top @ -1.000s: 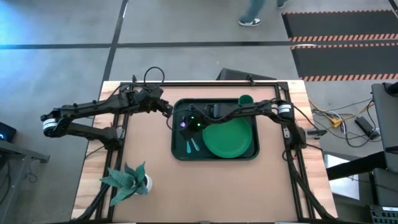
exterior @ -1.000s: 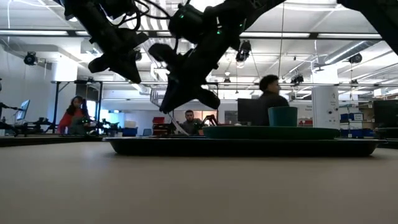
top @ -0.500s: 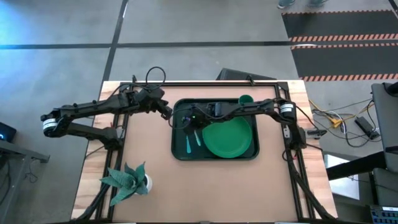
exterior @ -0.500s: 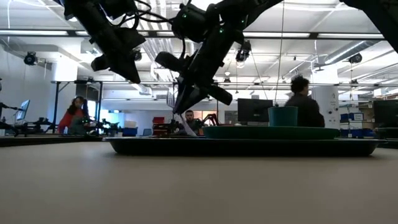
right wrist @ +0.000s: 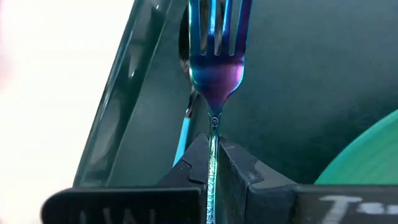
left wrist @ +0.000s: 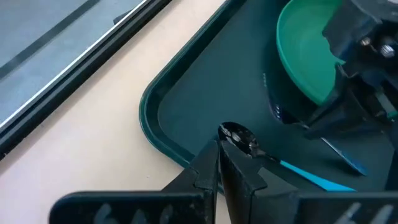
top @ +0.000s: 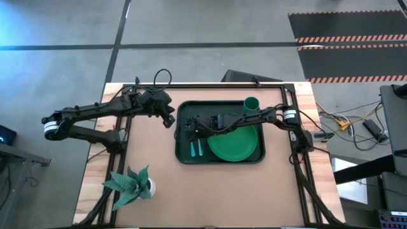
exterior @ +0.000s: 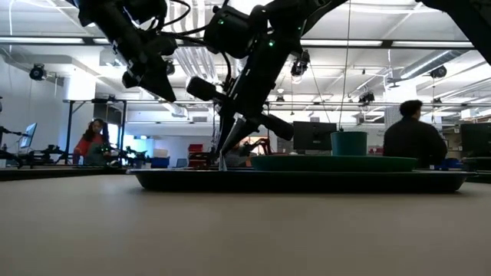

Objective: Pick and place plate/cup/fork/spoon on tray
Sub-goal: Put the blue fork on the dark green tray to the left of the green plate

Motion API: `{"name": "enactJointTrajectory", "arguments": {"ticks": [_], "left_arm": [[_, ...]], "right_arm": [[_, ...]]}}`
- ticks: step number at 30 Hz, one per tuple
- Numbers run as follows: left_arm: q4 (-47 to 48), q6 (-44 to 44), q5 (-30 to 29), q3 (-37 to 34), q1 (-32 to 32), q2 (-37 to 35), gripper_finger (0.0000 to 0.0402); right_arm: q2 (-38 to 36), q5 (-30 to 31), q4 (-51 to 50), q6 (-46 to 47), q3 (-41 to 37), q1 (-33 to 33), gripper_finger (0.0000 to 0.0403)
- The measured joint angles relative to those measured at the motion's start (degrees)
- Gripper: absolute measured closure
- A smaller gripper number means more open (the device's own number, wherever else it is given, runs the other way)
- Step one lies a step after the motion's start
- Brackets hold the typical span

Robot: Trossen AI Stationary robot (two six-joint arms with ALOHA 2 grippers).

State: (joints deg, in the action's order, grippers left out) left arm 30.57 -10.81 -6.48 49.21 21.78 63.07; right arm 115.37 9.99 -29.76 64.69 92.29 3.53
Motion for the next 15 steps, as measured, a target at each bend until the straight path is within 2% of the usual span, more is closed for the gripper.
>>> {"name": "enactJointTrajectory", "arguments": {"ticks": [11,15], "left_arm": [[0.0,0.8,0.3,0.0,0.0,-0.1,0.0402],[0.0,0.7,0.3,0.0,0.0,-0.1,0.0402]], "right_arm": [[0.0,0.5,-0.1,-0.9,-3.0,0.6,0.0394],[0.0,0.6,2.7,0.0,-5.3,0.6,0.0394]]}}
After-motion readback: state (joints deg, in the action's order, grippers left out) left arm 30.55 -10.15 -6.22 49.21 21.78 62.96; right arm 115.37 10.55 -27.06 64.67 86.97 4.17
